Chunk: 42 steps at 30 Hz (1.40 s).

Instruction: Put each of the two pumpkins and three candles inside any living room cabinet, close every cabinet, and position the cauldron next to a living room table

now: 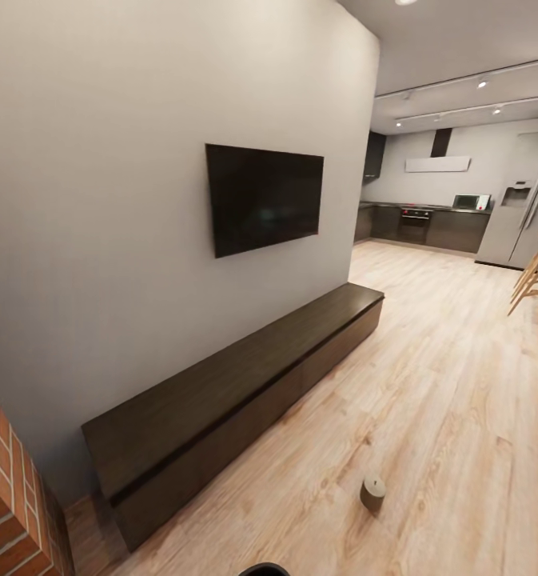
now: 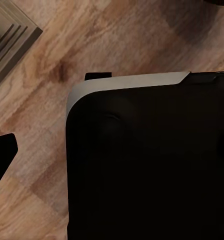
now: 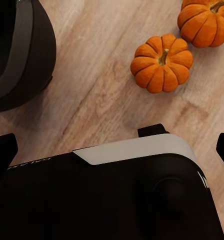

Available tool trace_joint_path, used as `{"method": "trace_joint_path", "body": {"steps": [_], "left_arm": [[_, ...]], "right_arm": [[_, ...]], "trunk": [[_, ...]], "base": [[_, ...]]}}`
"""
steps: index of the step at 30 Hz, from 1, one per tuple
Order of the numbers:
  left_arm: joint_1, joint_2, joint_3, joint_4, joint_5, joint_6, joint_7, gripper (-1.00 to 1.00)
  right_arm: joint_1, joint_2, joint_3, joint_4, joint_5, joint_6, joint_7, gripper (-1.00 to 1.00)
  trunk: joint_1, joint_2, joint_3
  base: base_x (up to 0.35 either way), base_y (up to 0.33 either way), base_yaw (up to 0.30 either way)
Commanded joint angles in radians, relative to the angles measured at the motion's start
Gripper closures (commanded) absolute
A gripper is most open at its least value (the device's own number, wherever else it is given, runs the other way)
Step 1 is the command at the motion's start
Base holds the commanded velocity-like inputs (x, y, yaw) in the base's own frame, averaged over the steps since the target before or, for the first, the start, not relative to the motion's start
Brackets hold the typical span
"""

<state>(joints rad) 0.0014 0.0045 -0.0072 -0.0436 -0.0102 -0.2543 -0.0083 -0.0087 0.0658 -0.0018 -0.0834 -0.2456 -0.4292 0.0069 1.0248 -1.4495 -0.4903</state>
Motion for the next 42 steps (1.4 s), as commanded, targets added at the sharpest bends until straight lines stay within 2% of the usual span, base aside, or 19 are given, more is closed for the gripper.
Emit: {"method": "trace_joint_path", "body": {"steps": [1, 23, 27, 29, 31, 32, 33, 34, 35, 36, 38, 40, 42], "left_arm": [[0.000, 0.000, 0.000, -0.001, -0.001, -0.002, -0.001, -1.00], [0.000, 0.000, 0.000, -0.005, 0.000, -0.003, 0.000, -1.00], [-0.006, 0.003, 0.006, -0.020, 0.007, 0.001, 0.008, -1.00], [-0.030, 0.005, 0.007, -0.071, 0.012, 0.018, 0.009, -1.00], [-0.060, 0.006, 0.009, -0.130, 0.014, 0.082, 0.010, -1.00], [-0.067, 0.006, 0.009, -0.143, 0.015, 0.109, 0.011, -1.00], [-0.097, 0.006, 0.010, -0.182, 0.015, 0.212, 0.012, -1.00], [-0.128, 0.006, 0.010, -0.213, 0.015, 0.296, 0.013, -1.00], [-0.146, 0.006, 0.010, -0.230, 0.015, 0.339, 0.014, -1.00], [-0.201, 0.007, 0.011, -0.280, 0.015, 0.455, 0.015, -1.00], [-0.251, 0.008, 0.012, -0.321, 0.015, 0.530, 0.017, -1.00], [-0.311, 0.007, 0.018, -0.356, 0.017, 0.581, 0.021, -1.00], [-0.392, -0.001, 0.033, -0.374, 0.028, 0.608, 0.053, -1.00]], "right_arm": [[0.000, 0.000, 0.000, 0.001, -0.005, -0.003, 0.001, -1.00], [0.000, 0.001, 0.001, 0.001, -0.003, -0.003, 0.000, -1.00], [0.000, 0.001, 0.005, -0.003, 0.002, 0.019, -0.034, -1.00], [-0.007, 0.003, 0.010, -0.028, 0.007, 0.081, -0.105, -1.00], [-0.031, 0.012, 0.027, -0.126, 0.009, 0.202, -0.189, -1.00], [-0.035, 0.015, 0.034, -0.159, 0.010, 0.239, -0.209, -1.00], [-0.044, 0.022, 0.066, -0.276, 0.010, 0.359, -0.268, -1.00], [-0.048, 0.027, 0.095, -0.362, 0.009, 0.447, -0.307, -1.00], [-0.049, 0.029, 0.112, -0.408, 0.009, 0.493, -0.327, -1.00], [-0.058, 0.034, 0.152, -0.534, 0.005, 0.617, -0.380, -1.00], [-0.080, 0.037, 0.174, -0.620, 0.001, 0.696, -0.413, -1.00], [-0.143, 0.043, 0.192, -0.660, -0.001, 0.749, -0.435, -1.00], [-0.245, 0.053, 0.202, -0.587, -0.002, 0.757, -0.442, -1.00]], "trunk": [[0.000, 0.000, -0.001], [0.000, 0.000, -0.001], [0.000, 0.000, -0.001], [0.000, 0.000, -0.001], [0.000, 0.000, -0.001], [0.000, 0.000, -0.001], [0.000, 0.000, -0.001], [0.000, 0.000, -0.001], [0.000, 0.000, -0.001], [0.000, 0.000, -0.001], [0.000, 0.000, -0.001], [0.000, 0.000, -0.001], [0.000, 0.000, -0.001]], "base": [[0.031, 0.025, 0.000], [0.028, 0.021, 0.000], [0.000, 0.000, 0.000], [0.000, 0.000, 0.000], [0.000, 0.000, 0.000], [0.000, 0.000, 0.000], [0.000, 0.000, 0.000], [0.000, 0.000, 0.000], [0.000, 0.000, 0.000], [0.000, 0.000, 0.000], [0.000, 0.000, 0.000], [0.000, 0.000, 0.000], [0.000, 0.000, 0.000]]}}
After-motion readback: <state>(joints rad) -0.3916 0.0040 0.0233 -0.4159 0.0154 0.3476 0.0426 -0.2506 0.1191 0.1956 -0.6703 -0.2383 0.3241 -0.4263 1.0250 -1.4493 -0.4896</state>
